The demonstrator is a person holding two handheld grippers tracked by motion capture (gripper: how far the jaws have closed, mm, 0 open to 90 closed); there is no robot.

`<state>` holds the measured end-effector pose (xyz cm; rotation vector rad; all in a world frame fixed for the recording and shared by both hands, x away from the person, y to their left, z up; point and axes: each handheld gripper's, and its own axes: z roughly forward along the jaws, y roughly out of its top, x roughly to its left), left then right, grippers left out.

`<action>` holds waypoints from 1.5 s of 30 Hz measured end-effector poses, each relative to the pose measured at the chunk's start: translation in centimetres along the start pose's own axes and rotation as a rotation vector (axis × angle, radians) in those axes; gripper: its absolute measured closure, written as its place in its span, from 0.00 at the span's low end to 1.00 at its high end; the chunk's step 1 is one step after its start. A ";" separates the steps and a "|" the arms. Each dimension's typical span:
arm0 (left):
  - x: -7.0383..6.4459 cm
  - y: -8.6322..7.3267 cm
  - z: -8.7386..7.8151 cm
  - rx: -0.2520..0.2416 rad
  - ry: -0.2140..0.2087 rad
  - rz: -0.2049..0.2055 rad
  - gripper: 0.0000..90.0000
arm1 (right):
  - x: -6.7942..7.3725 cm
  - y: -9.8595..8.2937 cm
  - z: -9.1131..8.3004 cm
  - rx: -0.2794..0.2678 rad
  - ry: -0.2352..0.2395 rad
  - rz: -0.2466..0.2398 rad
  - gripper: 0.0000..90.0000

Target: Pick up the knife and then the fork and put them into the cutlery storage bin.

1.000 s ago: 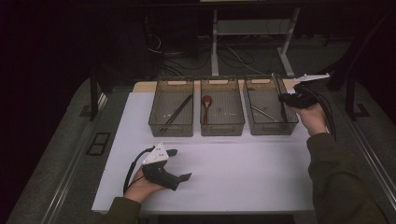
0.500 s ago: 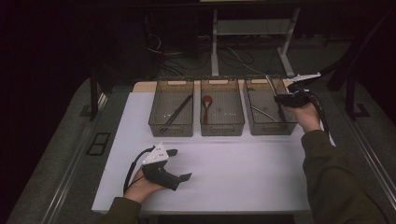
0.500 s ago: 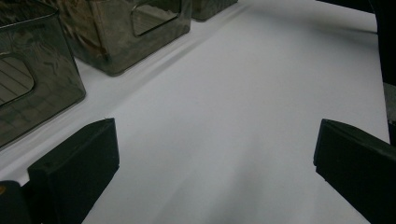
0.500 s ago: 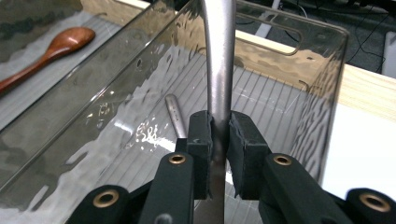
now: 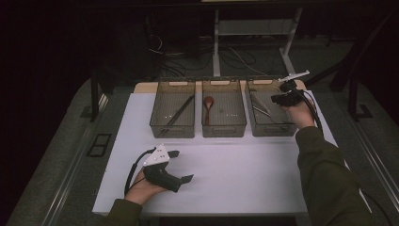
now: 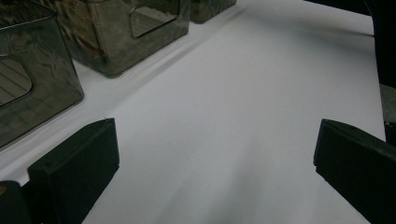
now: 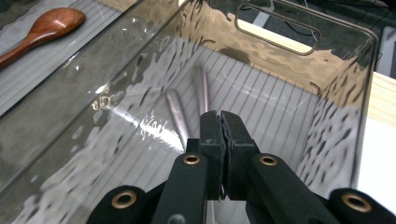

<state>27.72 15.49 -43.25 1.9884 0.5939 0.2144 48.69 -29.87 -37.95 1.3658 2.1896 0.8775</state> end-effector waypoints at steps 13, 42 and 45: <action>0.0 0.0 0.0 0.000 0.004 -0.002 0.00 | -0.5 0.0 -0.6 -0.021 0.062 0.055 0.68; 0.4 0.0 0.0 0.007 0.026 -0.026 0.00 | -0.3 -2.9 -4.8 -0.165 0.187 0.077 0.33; 0.4 0.0 -0.1 0.008 0.027 -0.025 0.00 | 0.1 -3.4 -5.1 -0.172 0.196 0.074 0.32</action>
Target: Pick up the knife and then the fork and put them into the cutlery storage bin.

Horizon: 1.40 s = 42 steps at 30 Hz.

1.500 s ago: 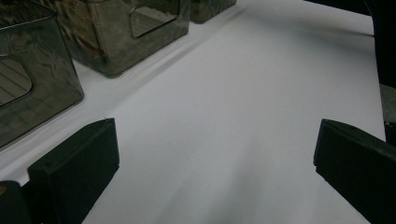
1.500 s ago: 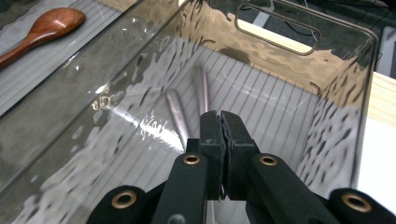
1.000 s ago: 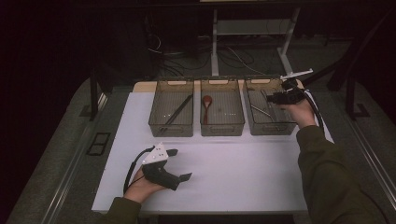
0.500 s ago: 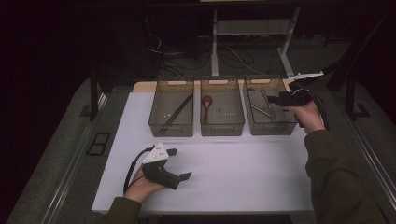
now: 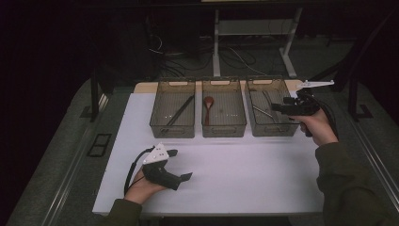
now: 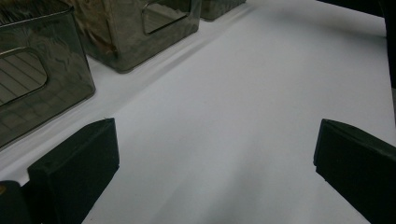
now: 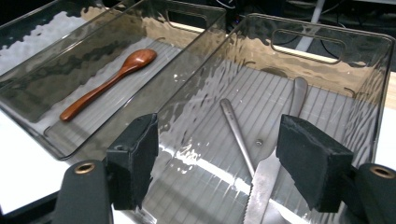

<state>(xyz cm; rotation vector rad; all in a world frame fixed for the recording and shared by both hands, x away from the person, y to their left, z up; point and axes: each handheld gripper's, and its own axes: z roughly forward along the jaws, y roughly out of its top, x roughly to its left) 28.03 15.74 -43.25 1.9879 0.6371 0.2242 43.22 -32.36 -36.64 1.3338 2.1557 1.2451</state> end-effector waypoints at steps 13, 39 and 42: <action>0.1 0.1 -0.1 -0.007 0.001 0.003 0.00 | 2.3 -2.4 -2.6 -0.067 0.037 -0.046 0.27; 0.3 0.0 -0.4 -0.013 0.006 0.003 0.00 | 5.8 -8.6 -5.4 -0.142 0.093 -0.079 0.21; 0.2 0.0 -0.4 -0.014 0.007 0.004 0.00 | 6.0 -9.2 -5.5 -0.137 0.104 -0.079 0.21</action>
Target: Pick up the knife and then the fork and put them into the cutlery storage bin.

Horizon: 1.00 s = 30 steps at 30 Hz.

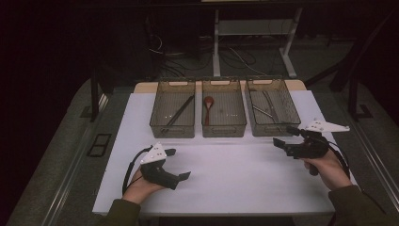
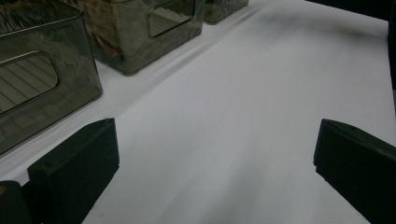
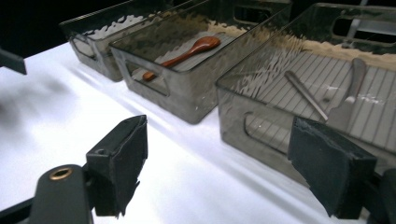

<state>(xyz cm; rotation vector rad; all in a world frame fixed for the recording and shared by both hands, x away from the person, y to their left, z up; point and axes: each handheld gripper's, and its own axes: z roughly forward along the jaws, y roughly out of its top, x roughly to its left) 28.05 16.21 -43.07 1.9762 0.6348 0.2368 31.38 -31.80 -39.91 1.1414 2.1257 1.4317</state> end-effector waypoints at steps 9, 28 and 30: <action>-0.1 0.0 0.0 -0.003 0.000 0.000 0.00 | 1.2 -1.4 -0.3 0.007 0.022 -0.018 0.21; -0.2 0.1 -0.2 -0.003 0.002 0.001 0.00 | 2.9 -4.5 -1.1 0.013 0.053 -0.029 0.19; -0.2 0.1 -0.2 -0.002 0.001 0.001 0.00 | 3.1 -4.7 -1.1 0.021 0.055 -0.027 0.19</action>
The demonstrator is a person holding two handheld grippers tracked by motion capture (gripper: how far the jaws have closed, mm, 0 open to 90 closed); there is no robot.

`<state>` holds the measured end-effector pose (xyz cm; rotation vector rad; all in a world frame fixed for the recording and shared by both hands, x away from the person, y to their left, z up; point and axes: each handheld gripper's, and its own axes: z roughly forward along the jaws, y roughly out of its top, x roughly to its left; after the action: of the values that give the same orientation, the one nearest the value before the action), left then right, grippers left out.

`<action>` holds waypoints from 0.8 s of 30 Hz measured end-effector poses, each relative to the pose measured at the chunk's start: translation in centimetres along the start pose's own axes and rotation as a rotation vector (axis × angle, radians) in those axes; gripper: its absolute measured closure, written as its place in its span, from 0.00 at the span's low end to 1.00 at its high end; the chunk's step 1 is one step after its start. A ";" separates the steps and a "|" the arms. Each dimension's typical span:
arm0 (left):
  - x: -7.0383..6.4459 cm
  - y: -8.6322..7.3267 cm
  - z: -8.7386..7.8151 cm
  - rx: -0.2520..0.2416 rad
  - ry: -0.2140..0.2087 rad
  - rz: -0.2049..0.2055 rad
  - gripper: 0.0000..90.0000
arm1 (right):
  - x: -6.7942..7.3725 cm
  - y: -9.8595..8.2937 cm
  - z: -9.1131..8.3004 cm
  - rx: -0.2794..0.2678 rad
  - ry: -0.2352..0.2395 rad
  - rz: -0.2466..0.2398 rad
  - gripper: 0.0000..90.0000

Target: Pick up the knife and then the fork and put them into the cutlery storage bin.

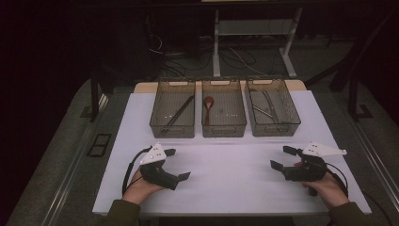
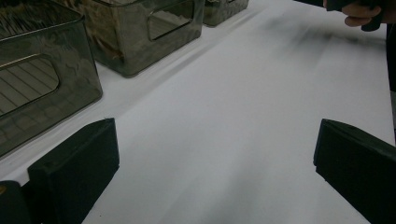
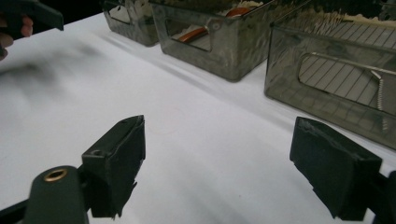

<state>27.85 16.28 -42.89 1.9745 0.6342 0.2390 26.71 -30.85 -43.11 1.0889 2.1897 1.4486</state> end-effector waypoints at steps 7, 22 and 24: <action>0.0 0.0 0.0 -0.004 0.001 -0.002 0.00 | 0.7 -0.5 -0.1 0.011 0.002 -0.024 0.18; -0.1 -0.2 -0.1 0.002 0.005 -0.002 0.00 | 0.8 -1.5 -0.3 0.024 0.006 -0.025 0.18; 0.0 -0.2 -0.1 0.002 0.006 0.001 0.00 | 0.9 -1.6 -0.2 0.032 0.007 -0.031 0.18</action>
<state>27.73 16.37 -43.04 1.9765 0.6379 0.2449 25.30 -30.67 -44.26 1.0565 2.2321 1.4110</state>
